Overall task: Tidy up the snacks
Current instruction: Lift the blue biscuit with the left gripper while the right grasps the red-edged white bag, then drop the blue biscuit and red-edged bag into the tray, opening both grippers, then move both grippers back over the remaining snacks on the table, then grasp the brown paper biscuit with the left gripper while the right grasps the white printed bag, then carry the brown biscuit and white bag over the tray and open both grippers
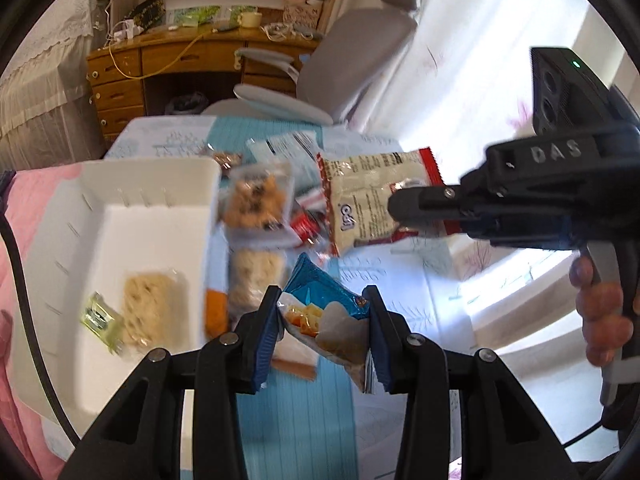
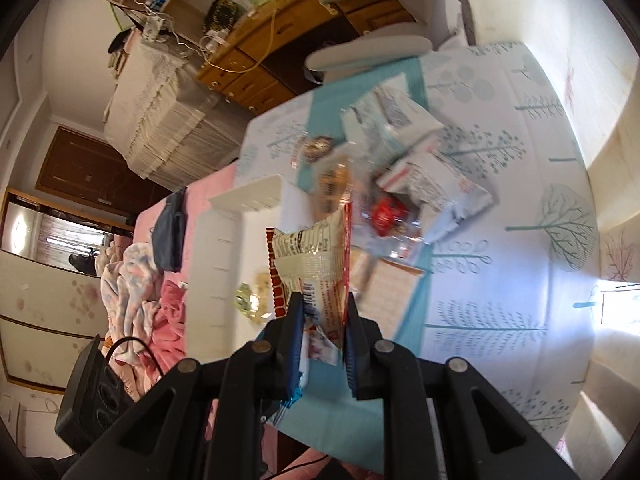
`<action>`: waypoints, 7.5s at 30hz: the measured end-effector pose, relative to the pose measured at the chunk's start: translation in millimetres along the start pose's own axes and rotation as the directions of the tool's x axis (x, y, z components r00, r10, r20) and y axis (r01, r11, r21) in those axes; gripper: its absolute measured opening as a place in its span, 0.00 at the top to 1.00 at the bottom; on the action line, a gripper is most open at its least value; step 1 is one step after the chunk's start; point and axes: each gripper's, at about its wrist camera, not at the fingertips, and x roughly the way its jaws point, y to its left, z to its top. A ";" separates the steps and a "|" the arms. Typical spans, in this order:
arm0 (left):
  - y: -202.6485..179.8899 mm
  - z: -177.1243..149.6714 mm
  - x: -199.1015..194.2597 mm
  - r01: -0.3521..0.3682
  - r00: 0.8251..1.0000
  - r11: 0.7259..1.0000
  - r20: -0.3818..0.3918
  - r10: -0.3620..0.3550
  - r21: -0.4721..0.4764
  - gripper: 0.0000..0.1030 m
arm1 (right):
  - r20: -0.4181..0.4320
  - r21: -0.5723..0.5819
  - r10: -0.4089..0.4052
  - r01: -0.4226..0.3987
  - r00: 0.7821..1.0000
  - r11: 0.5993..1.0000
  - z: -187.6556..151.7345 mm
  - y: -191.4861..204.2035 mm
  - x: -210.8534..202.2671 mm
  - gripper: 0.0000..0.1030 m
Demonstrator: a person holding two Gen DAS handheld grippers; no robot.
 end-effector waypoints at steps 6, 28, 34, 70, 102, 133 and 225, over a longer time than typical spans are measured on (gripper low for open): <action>48.6 16.9 -18.5 0.014 1.000 0.999 -0.003 -0.014 -0.047 0.62 | 0.031 -0.007 0.018 -0.018 0.999 1.000 1.7 41.1 5.2 0.83; 211.6 27.1 -36.6 0.045 0.994 0.982 -0.088 -0.061 -0.181 0.61 | -0.001 0.001 0.086 -0.086 0.996 0.996 -12.2 160.0 101.3 0.82; 231.2 26.5 -34.8 0.035 0.993 0.982 -0.104 -0.055 -0.185 0.35 | -0.030 0.020 0.072 -0.072 0.997 0.997 -12.6 168.9 128.2 0.79; 120.4 -3.2 -10.2 0.000 0.974 0.984 -0.221 -0.040 -0.178 0.24 | -0.135 0.158 -0.053 0.074 0.989 0.985 -54.1 47.9 88.0 0.50; -37.1 -24.2 88.4 -0.165 0.966 0.980 -0.217 0.139 -0.109 0.17 | 0.056 0.017 -0.192 0.191 0.980 0.981 10.3 -97.4 21.3 0.25; -27.9 -2.2 199.7 -0.283 0.922 0.954 -0.303 0.243 -0.098 0.17 | 0.025 -0.214 -0.210 0.210 0.977 0.954 81.7 -112.6 109.4 0.25; 130.0 45.1 -44.8 -0.032 0.978 0.999 -0.205 0.033 0.011 0.45 | -0.033 0.114 -0.102 0.105 0.994 0.988 -69.7 98.8 68.1 0.39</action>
